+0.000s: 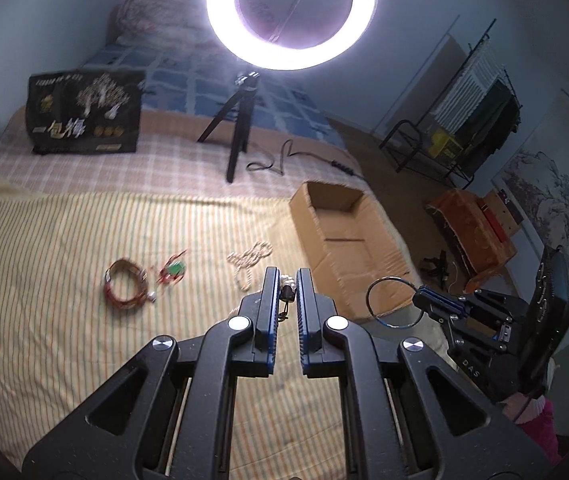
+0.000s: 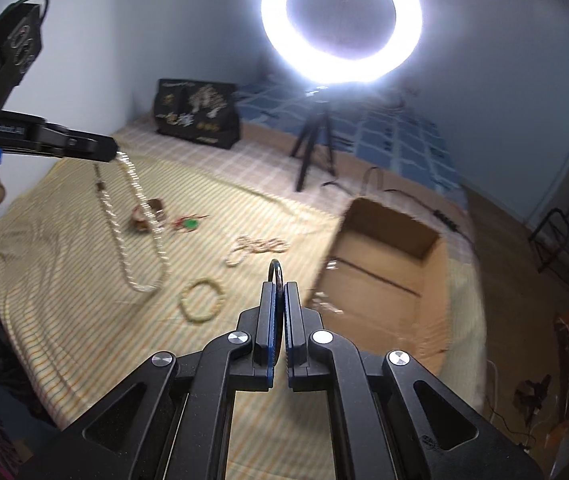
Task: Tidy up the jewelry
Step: 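Carry the pearl necklace and dark bangle over the cardboard box with both tools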
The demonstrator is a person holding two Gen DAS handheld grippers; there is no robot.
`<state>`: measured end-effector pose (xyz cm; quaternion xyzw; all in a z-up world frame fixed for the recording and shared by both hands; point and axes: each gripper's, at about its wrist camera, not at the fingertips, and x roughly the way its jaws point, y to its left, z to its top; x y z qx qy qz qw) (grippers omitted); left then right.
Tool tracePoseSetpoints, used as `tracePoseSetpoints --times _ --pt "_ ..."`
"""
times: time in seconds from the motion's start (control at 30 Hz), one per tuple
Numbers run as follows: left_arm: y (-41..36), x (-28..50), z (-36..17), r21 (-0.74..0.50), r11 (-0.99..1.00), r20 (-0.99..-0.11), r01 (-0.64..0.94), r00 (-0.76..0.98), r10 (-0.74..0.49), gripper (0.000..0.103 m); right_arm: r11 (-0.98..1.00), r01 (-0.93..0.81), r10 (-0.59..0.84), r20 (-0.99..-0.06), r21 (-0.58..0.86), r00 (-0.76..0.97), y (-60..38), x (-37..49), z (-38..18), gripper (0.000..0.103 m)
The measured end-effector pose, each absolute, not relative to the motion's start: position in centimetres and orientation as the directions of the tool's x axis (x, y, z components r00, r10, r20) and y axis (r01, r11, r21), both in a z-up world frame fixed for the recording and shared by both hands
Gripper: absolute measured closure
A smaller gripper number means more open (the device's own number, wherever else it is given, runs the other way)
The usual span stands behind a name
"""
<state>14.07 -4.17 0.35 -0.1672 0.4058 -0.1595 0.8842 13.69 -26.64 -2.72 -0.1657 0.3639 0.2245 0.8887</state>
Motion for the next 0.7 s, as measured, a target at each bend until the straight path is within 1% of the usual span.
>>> tracePoseSetpoints --times 0.17,0.4,0.7 --pt "-6.2 15.3 2.6 -0.41 0.893 -0.636 0.184 0.644 -0.425 0.097 0.884 -0.45 0.236 -0.707 -0.129 0.667 -29.9 15.0 -2.0 0.101" --pt "-9.7 18.2 5.0 -0.435 0.868 -0.599 0.24 0.642 -0.478 0.097 0.911 -0.391 0.19 -0.706 -0.133 0.683 -33.1 16.3 -2.0 0.101" --pt "-15.5 20.9 5.5 -0.453 0.838 -0.578 0.305 0.615 -0.536 0.097 0.939 -0.325 0.147 -0.718 -0.115 0.68 -37.1 18.8 -2.8 0.101"
